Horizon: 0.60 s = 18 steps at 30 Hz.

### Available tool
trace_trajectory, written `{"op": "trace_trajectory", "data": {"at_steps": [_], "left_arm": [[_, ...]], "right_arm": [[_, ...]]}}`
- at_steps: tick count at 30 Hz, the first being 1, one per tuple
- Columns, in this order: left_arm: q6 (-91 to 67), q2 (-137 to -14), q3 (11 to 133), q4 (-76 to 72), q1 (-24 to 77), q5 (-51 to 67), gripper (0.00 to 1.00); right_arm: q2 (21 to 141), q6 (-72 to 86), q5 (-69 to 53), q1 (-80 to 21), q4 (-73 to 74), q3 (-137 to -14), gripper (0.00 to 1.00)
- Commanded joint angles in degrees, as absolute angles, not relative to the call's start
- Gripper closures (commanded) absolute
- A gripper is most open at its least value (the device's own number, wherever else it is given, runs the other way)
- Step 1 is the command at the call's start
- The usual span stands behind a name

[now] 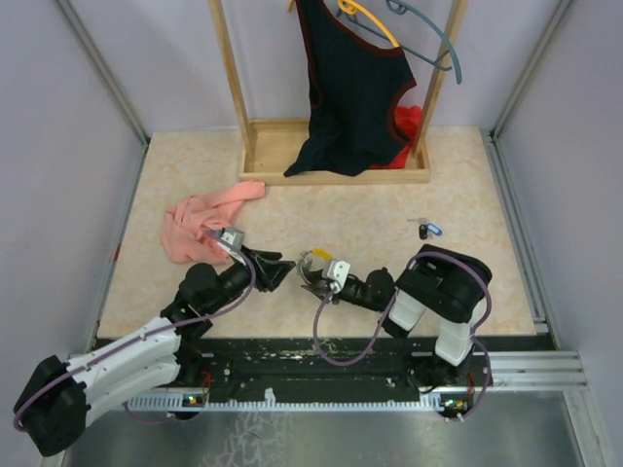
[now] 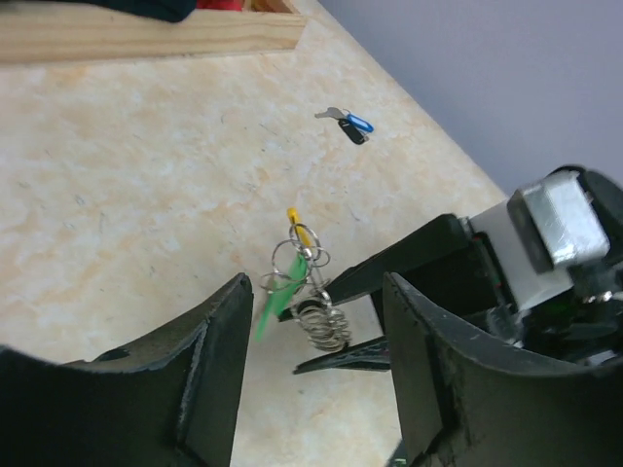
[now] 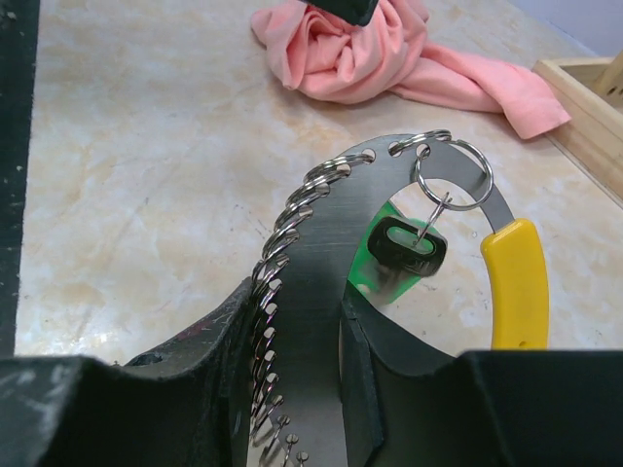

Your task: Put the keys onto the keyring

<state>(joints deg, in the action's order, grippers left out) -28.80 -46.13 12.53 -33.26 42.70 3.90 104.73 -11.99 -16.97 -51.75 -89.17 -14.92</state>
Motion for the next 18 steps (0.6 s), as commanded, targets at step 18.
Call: {"op": "trace_trajectory", "data": {"at_steps": [18], "left_arm": [[19.3, -46.8, 0.2, -61.5, 42.7, 24.8, 0.43]], "right_arm": [[85.2, -11.6, -27.5, -48.8, -77.3, -14.4, 1.0]]}}
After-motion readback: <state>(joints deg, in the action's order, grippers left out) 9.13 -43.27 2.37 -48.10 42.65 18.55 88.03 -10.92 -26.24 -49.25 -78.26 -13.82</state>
